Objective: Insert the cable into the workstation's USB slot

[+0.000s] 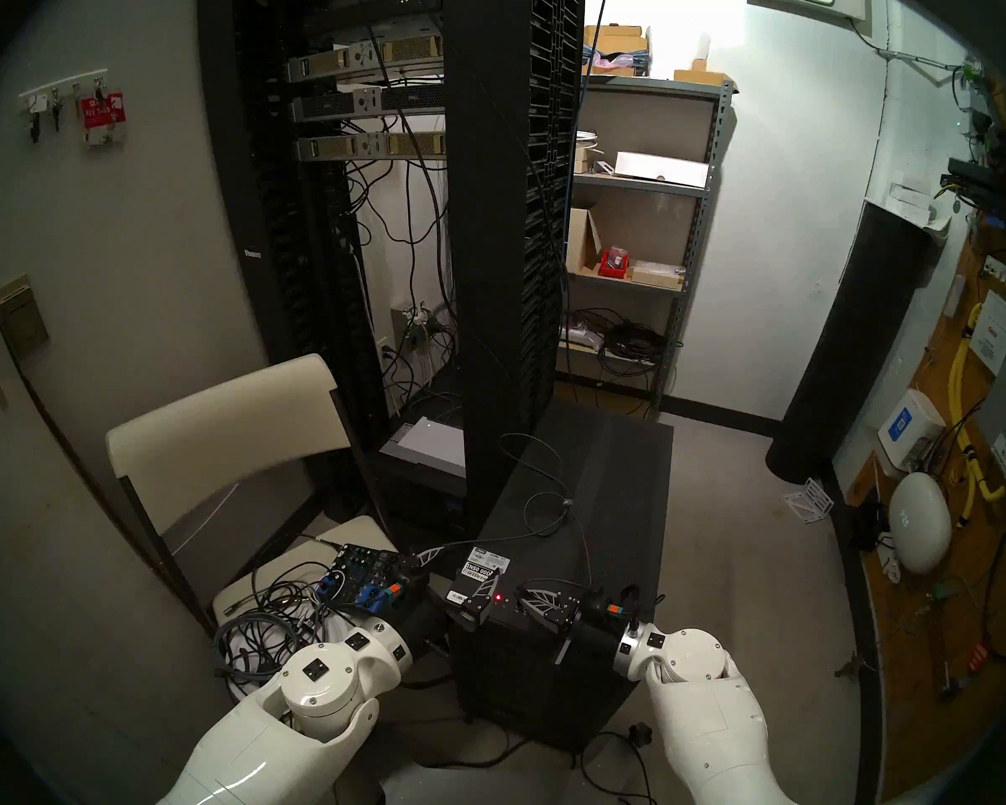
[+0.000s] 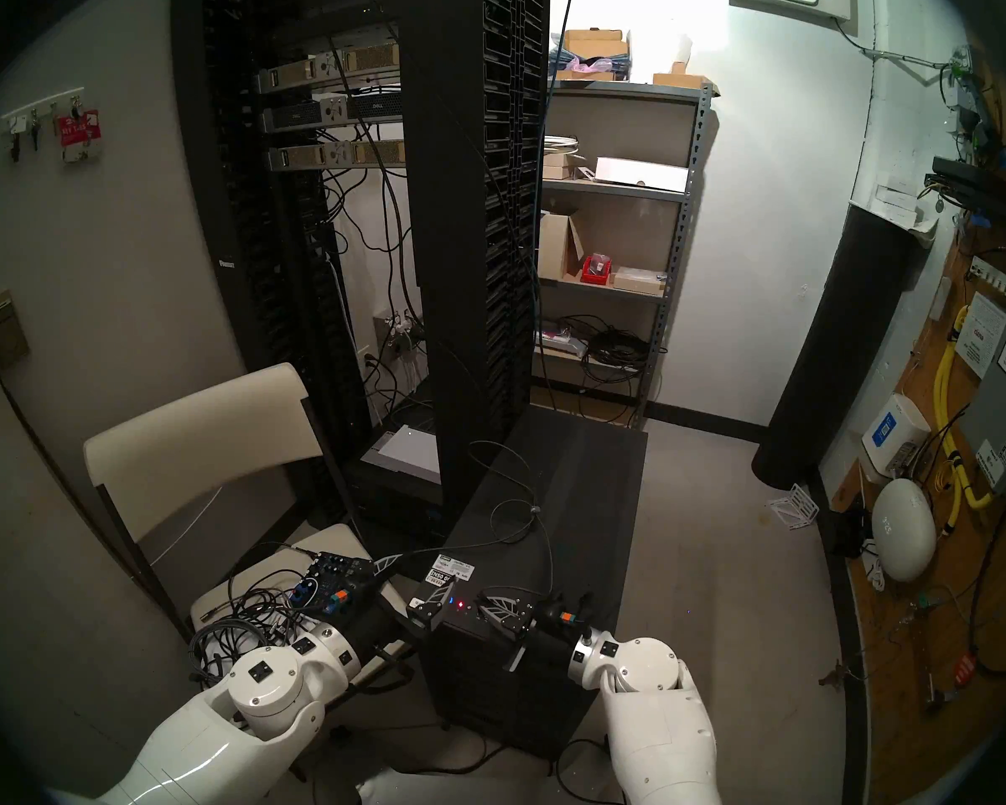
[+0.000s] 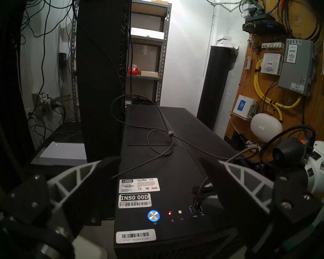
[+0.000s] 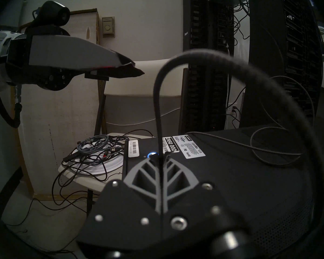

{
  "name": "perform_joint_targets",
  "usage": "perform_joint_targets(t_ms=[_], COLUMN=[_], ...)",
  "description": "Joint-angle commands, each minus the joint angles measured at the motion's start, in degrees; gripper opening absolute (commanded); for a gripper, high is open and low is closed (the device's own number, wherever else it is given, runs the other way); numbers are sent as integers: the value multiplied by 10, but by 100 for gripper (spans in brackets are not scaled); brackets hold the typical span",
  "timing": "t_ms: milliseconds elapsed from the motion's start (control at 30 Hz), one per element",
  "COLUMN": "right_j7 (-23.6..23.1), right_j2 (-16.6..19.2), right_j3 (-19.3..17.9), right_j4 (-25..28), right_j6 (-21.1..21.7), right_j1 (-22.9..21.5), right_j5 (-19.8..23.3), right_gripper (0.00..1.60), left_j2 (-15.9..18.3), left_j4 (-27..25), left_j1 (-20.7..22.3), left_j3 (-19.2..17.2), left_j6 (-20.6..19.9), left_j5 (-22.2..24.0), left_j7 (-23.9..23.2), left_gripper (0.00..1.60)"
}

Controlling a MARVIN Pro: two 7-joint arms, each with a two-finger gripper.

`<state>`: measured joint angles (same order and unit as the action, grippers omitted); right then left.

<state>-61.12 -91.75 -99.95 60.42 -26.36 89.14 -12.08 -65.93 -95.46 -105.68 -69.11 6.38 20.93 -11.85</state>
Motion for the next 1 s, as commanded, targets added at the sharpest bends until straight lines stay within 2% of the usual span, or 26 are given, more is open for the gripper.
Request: perform_joint_targets(t_ms=[0,467,967], right_j7=[6,17,16], right_j2=[-5,-1,10], right_j3=[2,6,5], right_j4=[0,-19,8], right_j6=[-1,-4,26], right_j1=[-10,-17,10], right_j5=[-2,-9,-25], right_gripper=[0,0,0], left_j2=[0,-3,-7], left_j4=[-11,-14,-15], left_j1=[-2,-8,-9], left_j3=[-2,-5,-8], left_j6=[8,9,12], left_j5=[1,-1,-6], left_j7=[-1,1,2], left_gripper=[160,160,160])
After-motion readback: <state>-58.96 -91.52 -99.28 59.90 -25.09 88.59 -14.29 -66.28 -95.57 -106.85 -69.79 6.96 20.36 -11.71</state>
